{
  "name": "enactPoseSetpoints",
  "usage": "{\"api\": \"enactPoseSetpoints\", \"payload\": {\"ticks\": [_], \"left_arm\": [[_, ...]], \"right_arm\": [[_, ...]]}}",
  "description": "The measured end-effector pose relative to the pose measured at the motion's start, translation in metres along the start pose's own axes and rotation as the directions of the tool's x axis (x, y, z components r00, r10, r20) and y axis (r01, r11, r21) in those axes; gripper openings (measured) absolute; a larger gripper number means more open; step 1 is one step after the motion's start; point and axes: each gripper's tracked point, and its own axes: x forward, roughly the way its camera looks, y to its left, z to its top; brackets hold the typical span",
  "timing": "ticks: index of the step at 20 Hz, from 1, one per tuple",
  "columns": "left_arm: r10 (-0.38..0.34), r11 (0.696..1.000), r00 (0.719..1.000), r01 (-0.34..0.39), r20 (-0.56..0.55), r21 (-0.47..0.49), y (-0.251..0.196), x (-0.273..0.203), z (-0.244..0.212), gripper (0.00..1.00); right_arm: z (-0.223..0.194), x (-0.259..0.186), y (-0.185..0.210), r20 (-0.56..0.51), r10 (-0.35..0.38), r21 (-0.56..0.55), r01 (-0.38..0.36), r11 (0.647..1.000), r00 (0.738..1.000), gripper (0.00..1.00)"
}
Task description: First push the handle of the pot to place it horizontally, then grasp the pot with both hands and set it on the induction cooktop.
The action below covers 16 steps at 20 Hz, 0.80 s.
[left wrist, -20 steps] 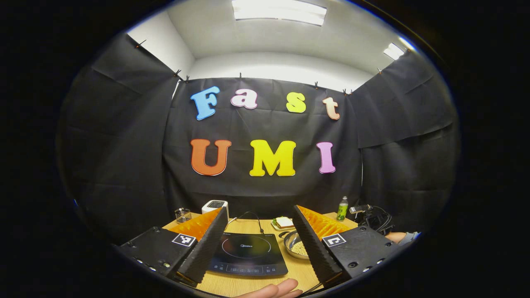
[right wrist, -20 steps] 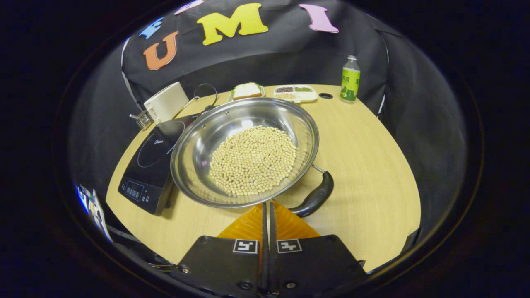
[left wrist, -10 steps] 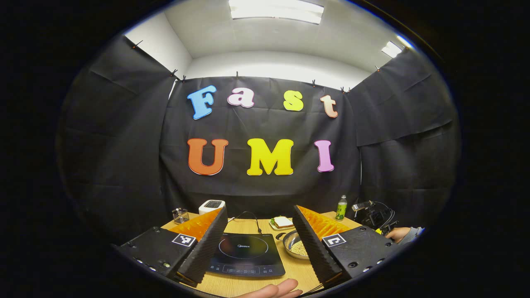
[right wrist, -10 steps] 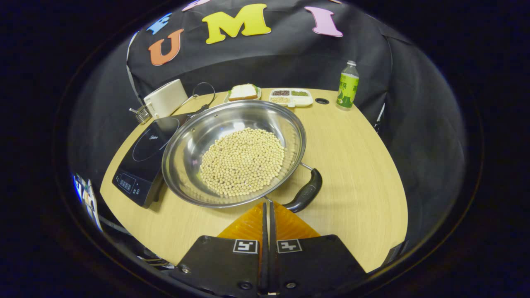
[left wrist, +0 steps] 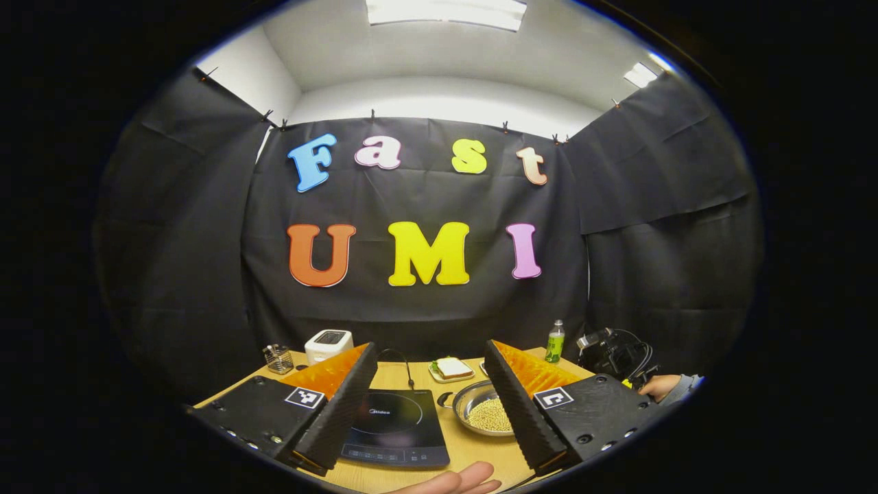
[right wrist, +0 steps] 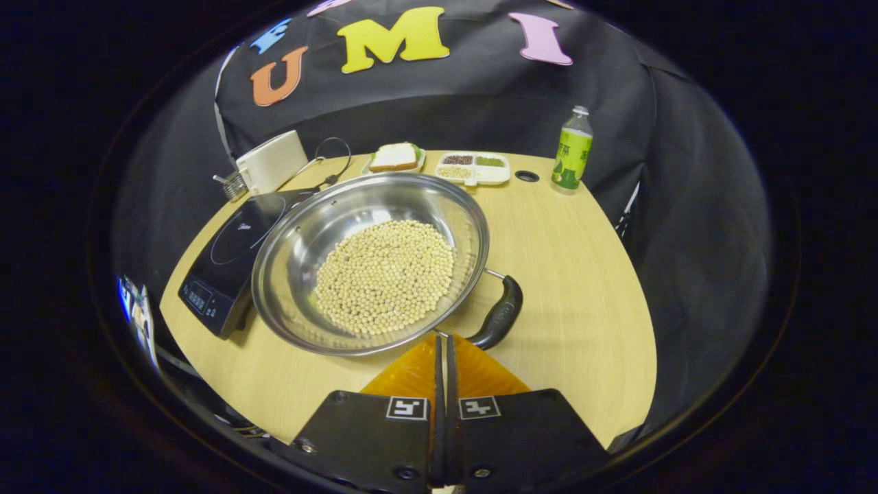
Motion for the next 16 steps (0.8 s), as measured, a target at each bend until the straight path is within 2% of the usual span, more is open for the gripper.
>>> {"api": "enactPoseSetpoints", "payload": {"ticks": [3,4,5,6,7,11,16], "left_arm": [[-0.008,1.000,1.000,0.008,-0.008,-0.004,-0.010,0.016,0.000,0.95],[-0.007,1.000,1.000,0.007,-0.007,-0.006,-0.012,0.020,0.001,0.95],[-0.006,1.000,1.000,0.006,-0.003,-0.009,-0.013,0.024,0.002,0.95],[-0.007,1.000,1.000,0.007,-0.003,-0.013,-0.013,0.027,0.003,0.95],[-0.008,1.000,1.000,0.008,-0.004,-0.018,-0.015,0.031,0.002,0.95],[0.000,1.000,1.000,-0.001,-0.007,-0.021,-0.014,0.045,0.001,0.95],[0.014,0.999,1.000,-0.015,-0.024,-0.029,-0.013,0.066,-0.005,0.95]], "right_arm": [[0.005,0.001,-0.006,0.016,0.017,-0.068,-0.016,0.998,1.000,0.04],[0.006,0.004,-0.010,0.016,0.017,-0.088,-0.016,0.996,1.000,0.00],[0.008,0.006,-0.013,0.016,0.017,-0.101,-0.016,0.995,1.000,0.04],[0.013,0.009,-0.017,0.020,0.021,-0.119,-0.018,0.993,1.000,0.00],[0.015,0.011,-0.020,0.022,0.025,-0.132,-0.022,0.991,0.999,0.04],[0.027,0.021,-0.032,0.026,0.058,-0.173,-0.053,0.984,0.998,0.04],[0.042,0.035,-0.045,0.028,0.059,-0.181,-0.053,0.982,0.998,0.04]]}}
